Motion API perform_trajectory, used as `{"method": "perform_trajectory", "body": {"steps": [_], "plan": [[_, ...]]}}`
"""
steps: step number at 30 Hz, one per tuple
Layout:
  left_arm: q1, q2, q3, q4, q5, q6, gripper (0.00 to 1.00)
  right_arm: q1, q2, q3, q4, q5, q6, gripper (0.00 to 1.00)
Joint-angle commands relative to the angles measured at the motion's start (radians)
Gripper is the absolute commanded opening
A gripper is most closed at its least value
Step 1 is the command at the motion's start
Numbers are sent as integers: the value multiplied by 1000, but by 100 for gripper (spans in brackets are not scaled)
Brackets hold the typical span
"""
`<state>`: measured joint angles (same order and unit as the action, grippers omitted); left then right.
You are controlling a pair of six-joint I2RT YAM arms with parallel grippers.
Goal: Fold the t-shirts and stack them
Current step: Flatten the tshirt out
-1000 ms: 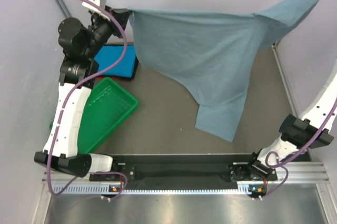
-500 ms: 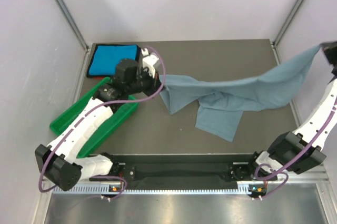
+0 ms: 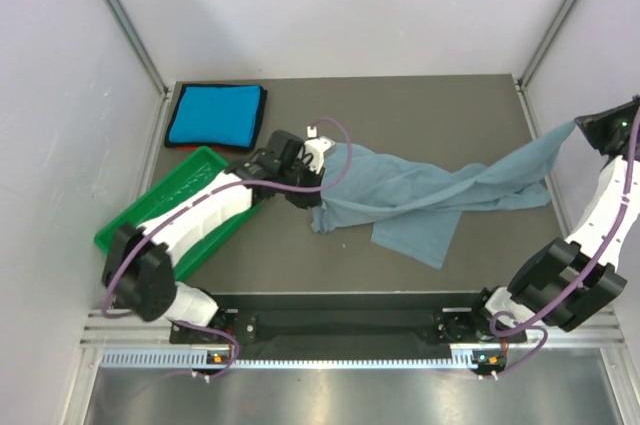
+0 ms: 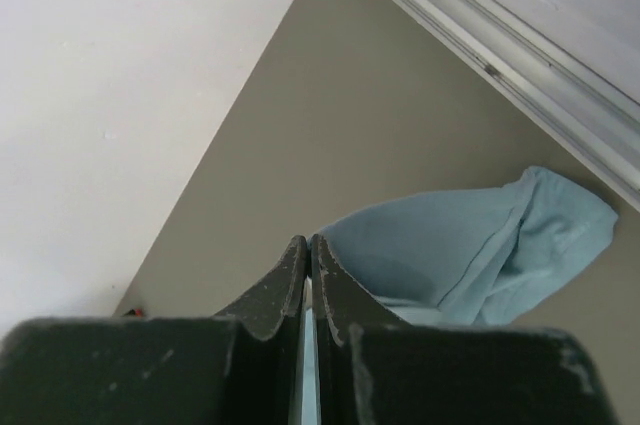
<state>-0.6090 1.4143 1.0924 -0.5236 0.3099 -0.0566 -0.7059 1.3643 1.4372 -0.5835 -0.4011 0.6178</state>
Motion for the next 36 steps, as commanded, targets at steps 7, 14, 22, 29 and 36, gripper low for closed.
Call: {"method": "perform_trajectory", "body": {"steps": [7,14,22,29,36], "plan": [[43,455,426,-148,-93,89,10,80,22,-83,157,-24,-20,0],[178,468,509,-118,-92,35,44,126,74,-80,177,-22,-41,0],[181,483,446,-68,193,142,61,132,87,-97,205,-41,-44,0],[181,679,578,-102,216,242,53,132,85,-110,234,-68,-36,0],[176,813,708,-142,232,277,45,132,91,-106,231,-67,-46,0]]}}
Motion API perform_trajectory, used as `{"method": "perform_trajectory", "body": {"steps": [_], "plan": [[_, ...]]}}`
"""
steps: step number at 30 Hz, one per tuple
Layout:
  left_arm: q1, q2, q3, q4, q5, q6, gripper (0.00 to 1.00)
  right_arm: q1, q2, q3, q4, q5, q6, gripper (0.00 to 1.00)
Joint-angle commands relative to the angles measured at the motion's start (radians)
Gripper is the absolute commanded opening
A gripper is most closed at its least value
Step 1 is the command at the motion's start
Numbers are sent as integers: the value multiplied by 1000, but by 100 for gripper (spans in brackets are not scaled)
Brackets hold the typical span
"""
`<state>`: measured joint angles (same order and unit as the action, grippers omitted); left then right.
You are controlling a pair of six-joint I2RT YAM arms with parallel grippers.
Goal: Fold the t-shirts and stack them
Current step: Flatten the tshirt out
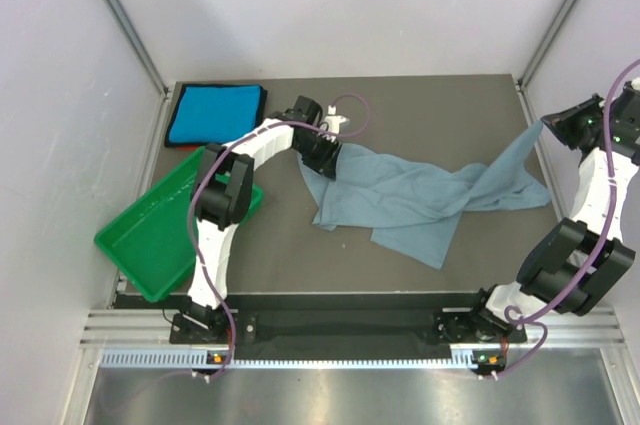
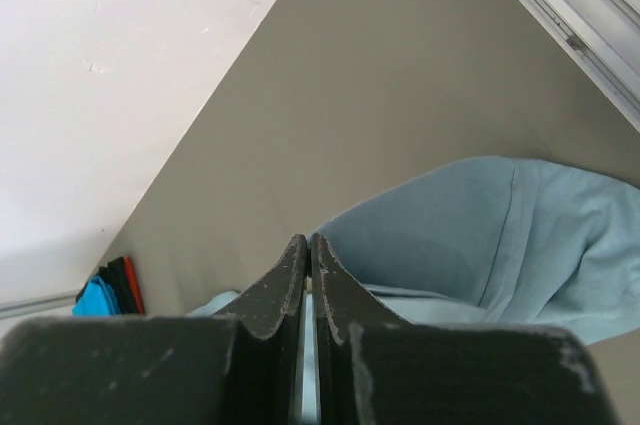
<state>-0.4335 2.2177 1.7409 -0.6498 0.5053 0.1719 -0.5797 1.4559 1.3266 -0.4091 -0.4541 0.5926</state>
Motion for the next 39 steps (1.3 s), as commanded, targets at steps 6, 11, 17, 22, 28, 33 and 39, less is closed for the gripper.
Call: {"method": "perform_trajectory", "body": {"steps": [6,11,17,22,28,33,39], "plan": [[-1,45,57,-31,42,61,45,7,11,5,64,-14,-19,0],[-36,22,29,-36,-13,78,43,7,18,5,64,-8,-23,0],[-40,-39,-11,-11,-51,66,43,7,21,8,61,-6,-27,0],[-42,-64,-20,-11,-68,66,43,7,18,8,59,-8,-27,0],[-44,-50,-40,-14,-76,63,42,7,14,8,56,-11,-24,0],[-54,-43,-58,3,-71,57,40,7,12,19,50,-11,-25,0],[-91,-58,-115,39,-116,28,33,7,12,16,52,-9,-22,0]]}}
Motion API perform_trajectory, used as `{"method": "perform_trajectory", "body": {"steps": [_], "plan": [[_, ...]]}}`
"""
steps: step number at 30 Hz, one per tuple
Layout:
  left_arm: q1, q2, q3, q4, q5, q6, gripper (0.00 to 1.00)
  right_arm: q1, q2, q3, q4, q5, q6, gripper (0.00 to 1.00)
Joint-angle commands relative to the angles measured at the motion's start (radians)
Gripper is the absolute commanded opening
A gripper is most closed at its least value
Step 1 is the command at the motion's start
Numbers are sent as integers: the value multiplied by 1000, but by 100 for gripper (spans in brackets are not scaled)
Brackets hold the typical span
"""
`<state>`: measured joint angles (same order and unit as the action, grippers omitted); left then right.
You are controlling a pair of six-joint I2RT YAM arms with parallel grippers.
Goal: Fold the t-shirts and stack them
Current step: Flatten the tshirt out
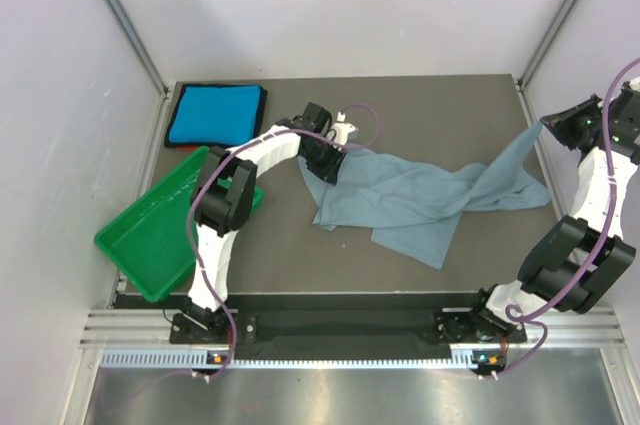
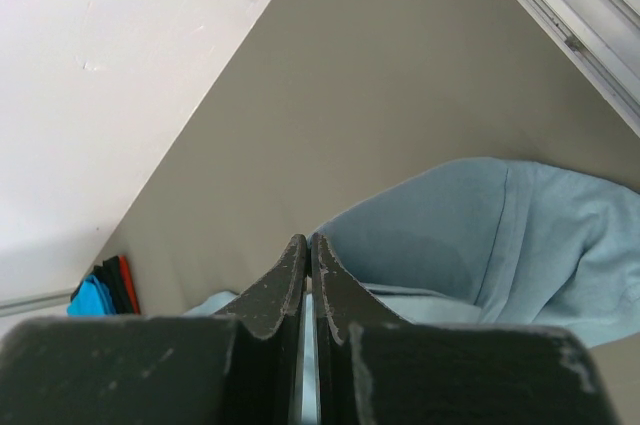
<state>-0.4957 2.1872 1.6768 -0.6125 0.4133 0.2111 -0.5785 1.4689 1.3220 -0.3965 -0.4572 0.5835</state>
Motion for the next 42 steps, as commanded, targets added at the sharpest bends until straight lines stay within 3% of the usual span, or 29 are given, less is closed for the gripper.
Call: {"method": "perform_trajectory", "body": {"steps": [1,9,16,21,23,24,30,33,35,37,42], "plan": [[-35,-30,-57,6,-27,-13,32,6,-1,19,39,-5,-13,0],[-70,-57,-92,20,-90,-21,31,6,1,17,38,-1,-11,0],[-73,-66,-85,28,-151,-45,23,6,-2,22,24,6,-19,0],[-75,-93,-63,40,-156,-69,15,6,-12,19,18,3,-14,0],[-75,-93,-46,27,-145,-69,1,6,-13,17,19,2,-13,0],[-76,-98,-46,22,-146,-70,0,6,-15,17,18,0,-13,0],[-80,-158,-51,22,-149,-98,0,9,-9,17,5,6,-13,0],[-80,-179,-52,22,-127,-104,15,14,-12,13,-4,5,-14,0],[-81,-184,-57,20,-111,-101,12,16,-15,6,-2,6,-13,0],[-84,-184,-66,16,-100,-96,0,19,-22,5,-4,6,-13,0],[-87,-201,-78,23,-131,-99,0,22,-24,11,-13,8,-14,0]]}}
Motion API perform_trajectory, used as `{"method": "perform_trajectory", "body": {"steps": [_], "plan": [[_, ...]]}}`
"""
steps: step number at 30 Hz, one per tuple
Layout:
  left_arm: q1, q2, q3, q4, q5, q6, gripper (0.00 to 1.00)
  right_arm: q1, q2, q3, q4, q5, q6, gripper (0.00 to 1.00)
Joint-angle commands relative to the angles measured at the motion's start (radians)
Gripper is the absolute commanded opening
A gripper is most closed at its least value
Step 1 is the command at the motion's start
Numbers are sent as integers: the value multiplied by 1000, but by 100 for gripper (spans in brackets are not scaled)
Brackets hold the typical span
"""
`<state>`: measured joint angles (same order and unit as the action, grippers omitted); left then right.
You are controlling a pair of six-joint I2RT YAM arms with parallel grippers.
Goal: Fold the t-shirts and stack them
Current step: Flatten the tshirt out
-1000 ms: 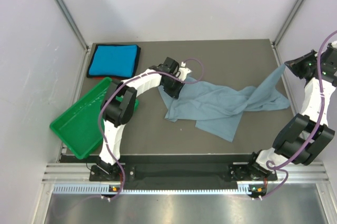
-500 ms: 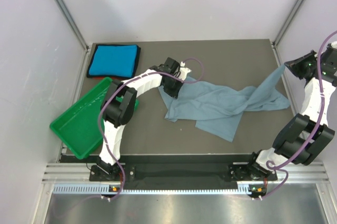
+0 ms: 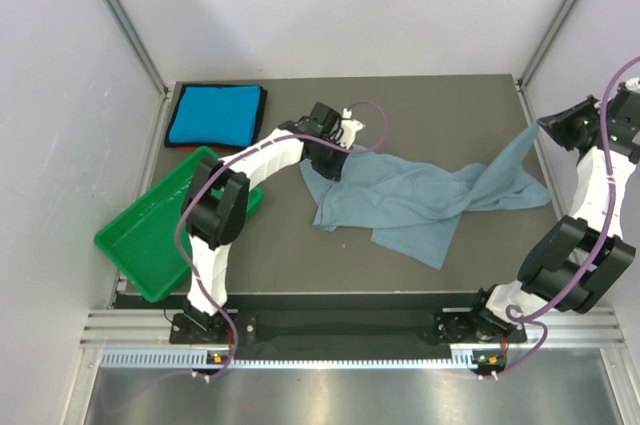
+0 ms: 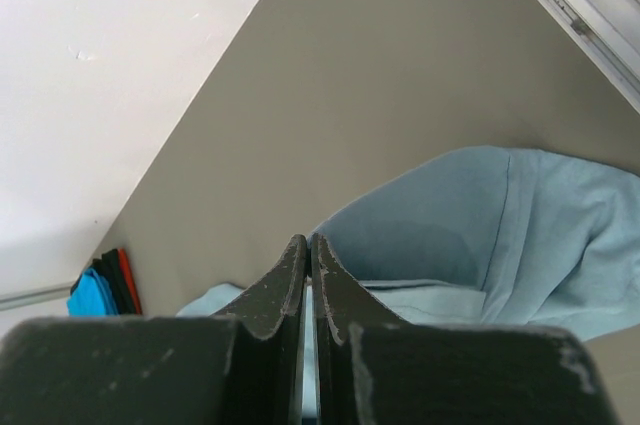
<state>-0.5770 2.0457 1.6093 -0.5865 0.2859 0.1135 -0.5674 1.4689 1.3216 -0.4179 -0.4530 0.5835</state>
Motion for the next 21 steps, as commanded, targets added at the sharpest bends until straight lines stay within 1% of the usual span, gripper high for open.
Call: {"method": "perform_trajectory", "body": {"steps": [1,4,6,7,8,9,10,12,13,14,15,16,17,19,20,21], "plan": [[-7,-67,-9,-1,-20,-3,0,12,-22,13,7,2,-13,0],[-7,-116,9,14,-173,-35,0,32,-9,47,-39,26,-27,0],[-7,-168,32,28,-363,-51,0,63,5,89,-93,63,-51,0],[-7,-183,67,28,-425,-66,0,75,11,108,-114,79,-59,0],[-7,-217,86,31,-541,-74,0,104,27,155,-158,109,-69,0],[-7,-232,106,34,-589,-77,0,116,36,183,-177,120,-70,0],[-7,-245,162,31,-626,-81,0,130,44,214,-195,128,-71,0],[-6,-269,236,14,-738,-89,0,173,71,353,-271,166,-71,0],[-7,-275,330,-11,-773,-104,0,185,82,411,-298,177,-71,0],[-6,-286,377,-24,-796,-109,0,195,87,533,-347,186,-70,0],[-7,-295,423,-32,-818,-109,0,205,93,597,-372,200,-67,0],[-7,-306,504,-36,-824,-139,0,205,94,663,-396,206,-63,0],[-6,-338,538,-41,-824,-149,0,204,99,805,-448,230,-59,0],[-7,-380,608,-35,-780,-184,0,195,96,953,-504,260,-56,0],[-7,-437,613,-20,-763,-202,0,178,56,1038,-521,287,-35,0],[-7,-471,601,-9,-742,-219,0,167,13,1041,-507,304,-19,0]]}}
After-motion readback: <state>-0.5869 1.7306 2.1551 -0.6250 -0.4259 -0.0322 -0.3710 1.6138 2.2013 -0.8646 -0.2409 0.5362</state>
